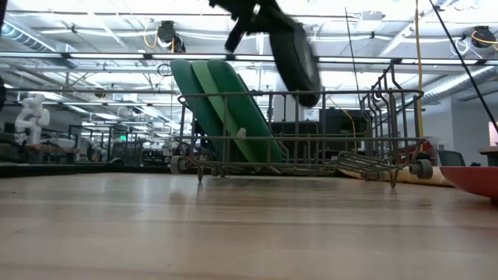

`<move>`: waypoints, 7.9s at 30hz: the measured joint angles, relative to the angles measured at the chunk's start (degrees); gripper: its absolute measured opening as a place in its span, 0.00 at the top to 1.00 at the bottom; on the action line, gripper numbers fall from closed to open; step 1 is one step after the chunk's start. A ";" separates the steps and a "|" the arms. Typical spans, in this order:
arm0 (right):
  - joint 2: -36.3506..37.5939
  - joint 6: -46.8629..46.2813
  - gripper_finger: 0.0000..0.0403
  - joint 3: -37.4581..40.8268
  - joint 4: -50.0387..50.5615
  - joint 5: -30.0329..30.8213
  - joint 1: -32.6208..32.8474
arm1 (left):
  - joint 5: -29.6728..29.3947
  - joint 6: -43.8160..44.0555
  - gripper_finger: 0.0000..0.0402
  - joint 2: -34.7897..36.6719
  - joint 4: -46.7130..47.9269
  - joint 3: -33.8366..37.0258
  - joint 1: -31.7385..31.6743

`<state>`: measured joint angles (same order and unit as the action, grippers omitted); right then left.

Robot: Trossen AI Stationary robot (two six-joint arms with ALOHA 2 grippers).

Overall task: Sort dishes
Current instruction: Put the black plate in the dishwasher rack, then put the orange plate in the dishwasher rack

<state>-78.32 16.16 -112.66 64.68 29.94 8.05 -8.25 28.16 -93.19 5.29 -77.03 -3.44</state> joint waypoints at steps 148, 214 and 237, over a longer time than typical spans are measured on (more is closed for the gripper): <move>-2.39 -22.60 1.00 29.81 1.24 -16.91 1.97 | -58.36 -8.95 0.54 24.70 34.70 11.80 24.46; -12.18 -39.19 1.00 23.62 -20.50 -28.63 24.97 | -30.98 -45.77 0.59 25.07 5.32 11.76 25.46; -5.44 -10.51 1.00 19.50 -14.10 -41.42 6.77 | 15.88 -50.05 0.38 27.65 11.30 11.72 9.65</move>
<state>-83.77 5.65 -93.17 50.58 -11.49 14.83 7.63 -21.89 -65.54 16.59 -65.32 6.20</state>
